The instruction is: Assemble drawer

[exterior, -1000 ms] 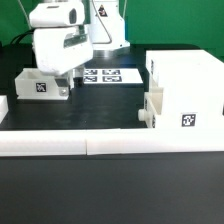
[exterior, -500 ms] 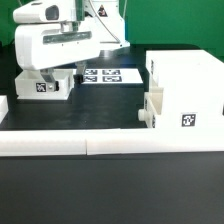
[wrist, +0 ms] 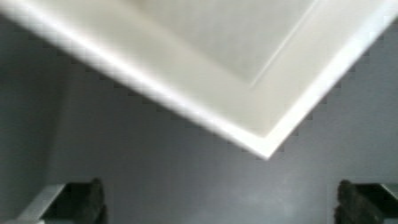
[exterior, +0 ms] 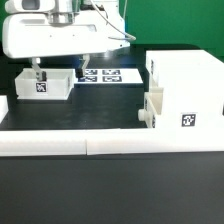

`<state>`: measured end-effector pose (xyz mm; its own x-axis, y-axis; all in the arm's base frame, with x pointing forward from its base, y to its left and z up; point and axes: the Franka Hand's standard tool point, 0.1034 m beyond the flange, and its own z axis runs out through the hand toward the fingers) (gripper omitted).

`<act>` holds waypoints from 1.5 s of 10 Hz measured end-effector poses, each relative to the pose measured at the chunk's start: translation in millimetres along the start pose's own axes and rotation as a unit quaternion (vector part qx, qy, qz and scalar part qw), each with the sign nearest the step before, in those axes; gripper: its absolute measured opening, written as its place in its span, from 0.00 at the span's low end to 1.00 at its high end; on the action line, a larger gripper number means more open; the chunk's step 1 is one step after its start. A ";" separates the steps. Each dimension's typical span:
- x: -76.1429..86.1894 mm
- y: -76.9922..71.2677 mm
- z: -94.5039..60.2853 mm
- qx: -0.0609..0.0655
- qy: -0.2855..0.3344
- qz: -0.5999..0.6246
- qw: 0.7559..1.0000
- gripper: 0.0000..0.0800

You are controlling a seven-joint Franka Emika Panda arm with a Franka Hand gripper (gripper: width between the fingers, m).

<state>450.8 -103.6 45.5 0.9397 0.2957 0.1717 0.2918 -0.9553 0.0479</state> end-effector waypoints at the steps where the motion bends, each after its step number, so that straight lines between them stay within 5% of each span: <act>1: -3.7 -0.6 -3.3 0.005 -0.008 0.047 0.999 0.81; 3: 1.7 12.8 -15.6 0.007 -0.009 0.129 0.992 0.81; 8: 1.0 10.7 -14.3 0.009 -0.011 0.130 0.991 0.81; 12: -43.1 -20.5 0.0 0.029 -0.054 0.132 0.989 0.81; 15: -58.0 -31.6 18.1 0.028 -0.060 0.128 0.990 0.81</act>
Offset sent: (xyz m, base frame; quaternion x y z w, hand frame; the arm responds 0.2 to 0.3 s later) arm 0.0000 0.0000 0.0000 0.0000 0.0000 0.1296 0.9916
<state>390.3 -90.5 16.2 0.9975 0.0453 0.0535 0.0473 -0.9982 -0.0366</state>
